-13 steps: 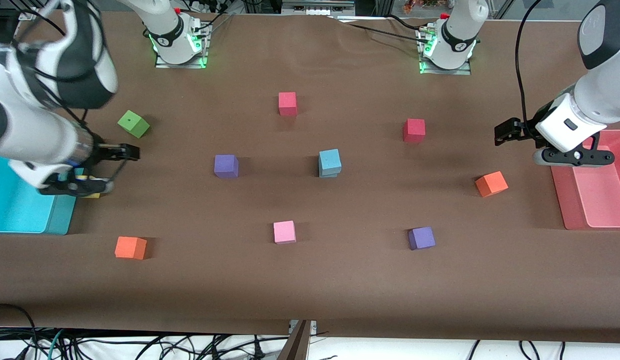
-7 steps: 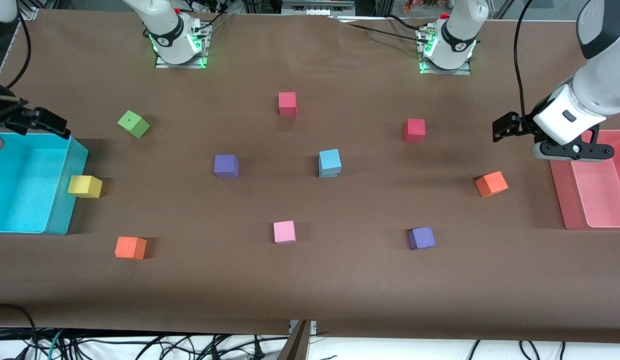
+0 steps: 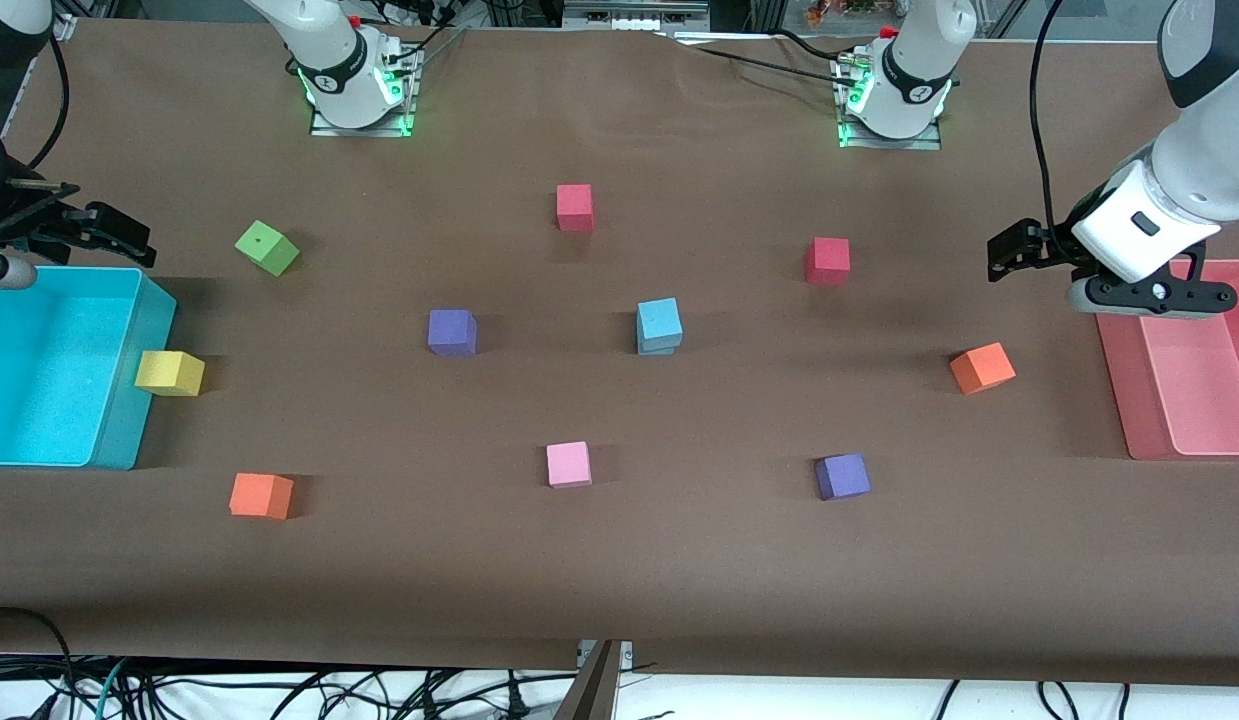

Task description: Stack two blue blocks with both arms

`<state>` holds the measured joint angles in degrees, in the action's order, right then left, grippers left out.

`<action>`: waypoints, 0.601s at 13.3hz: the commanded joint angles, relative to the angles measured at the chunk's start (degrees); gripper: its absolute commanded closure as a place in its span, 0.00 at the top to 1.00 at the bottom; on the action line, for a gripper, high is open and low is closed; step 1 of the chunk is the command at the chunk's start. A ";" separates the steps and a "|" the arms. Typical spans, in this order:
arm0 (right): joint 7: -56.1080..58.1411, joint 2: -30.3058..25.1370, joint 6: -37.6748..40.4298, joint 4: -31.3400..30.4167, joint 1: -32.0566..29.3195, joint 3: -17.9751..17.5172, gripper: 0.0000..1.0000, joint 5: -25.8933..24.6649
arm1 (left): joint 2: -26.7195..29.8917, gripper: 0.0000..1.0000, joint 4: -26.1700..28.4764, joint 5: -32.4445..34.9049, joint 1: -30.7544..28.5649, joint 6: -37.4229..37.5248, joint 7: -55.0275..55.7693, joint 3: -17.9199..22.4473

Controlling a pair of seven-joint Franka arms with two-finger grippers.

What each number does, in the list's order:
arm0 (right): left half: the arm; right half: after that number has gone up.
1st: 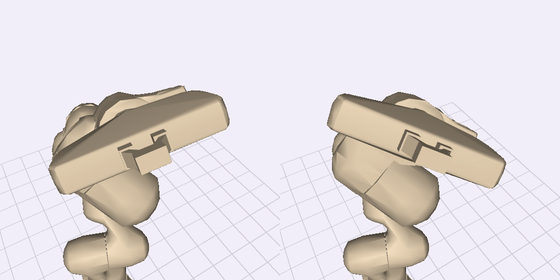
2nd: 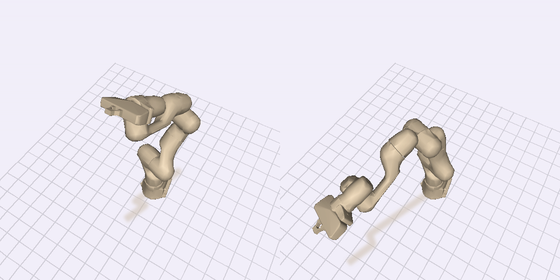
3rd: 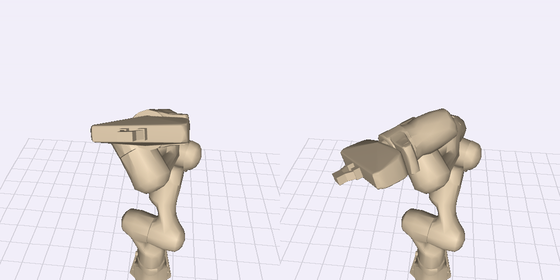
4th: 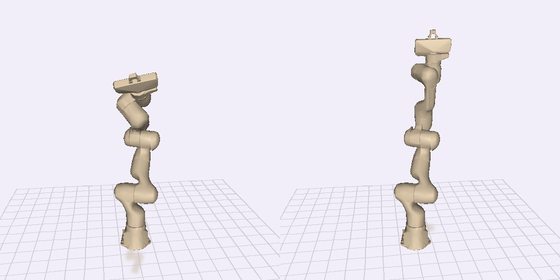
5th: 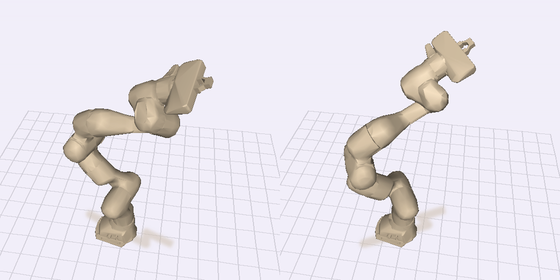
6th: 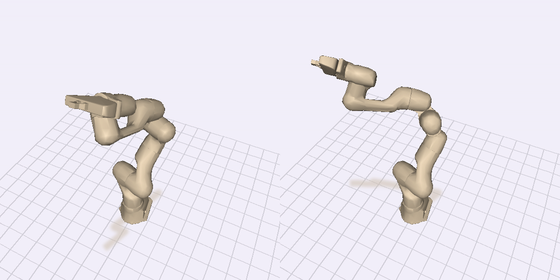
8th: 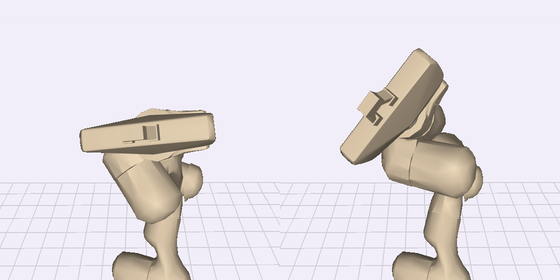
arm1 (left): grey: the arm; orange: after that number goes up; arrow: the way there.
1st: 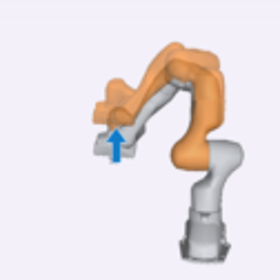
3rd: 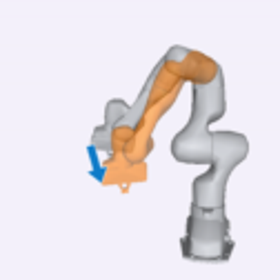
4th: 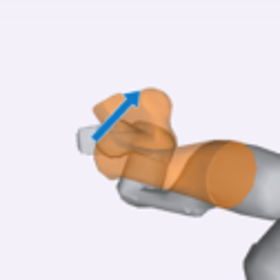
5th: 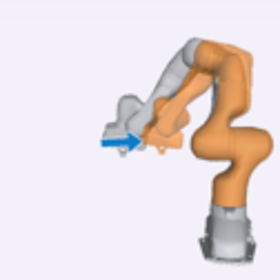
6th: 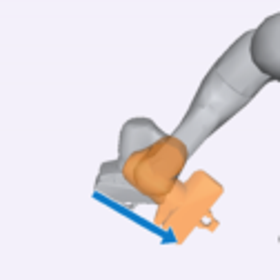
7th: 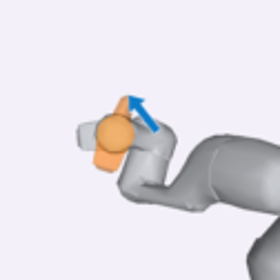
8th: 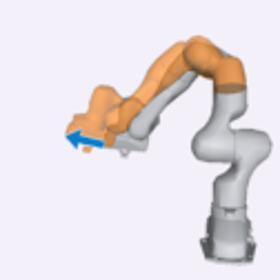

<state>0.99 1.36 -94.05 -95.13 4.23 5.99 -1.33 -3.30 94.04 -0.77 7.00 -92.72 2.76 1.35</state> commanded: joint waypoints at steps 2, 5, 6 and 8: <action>0.77 -0.22 -0.69 -0.23 -0.37 -0.45 1.00 -0.25 | 0.13 1.00 -0.70 1.21 0.56 1.58 -0.74 0.23; 0.68 -0.22 -0.08 -0.05 -0.37 -0.45 1.00 -0.25 | 0.05 1.00 -0.70 1.21 0.56 1.76 -0.83 0.32; 0.68 -0.22 -0.08 -0.14 -0.37 -0.45 1.00 -0.25 | 0.05 1.00 -0.70 1.21 0.56 1.76 -0.83 0.32; 0.50 -0.22 -0.08 -0.05 -0.37 -0.45 1.00 -0.25 | 0.05 1.00 -0.79 1.21 0.56 1.76 -1.01 0.32</action>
<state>1.00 1.67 -94.24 -95.13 4.23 5.97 -1.33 -3.30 94.04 -0.77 7.05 -92.00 2.77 1.35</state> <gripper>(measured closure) 0.000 0.000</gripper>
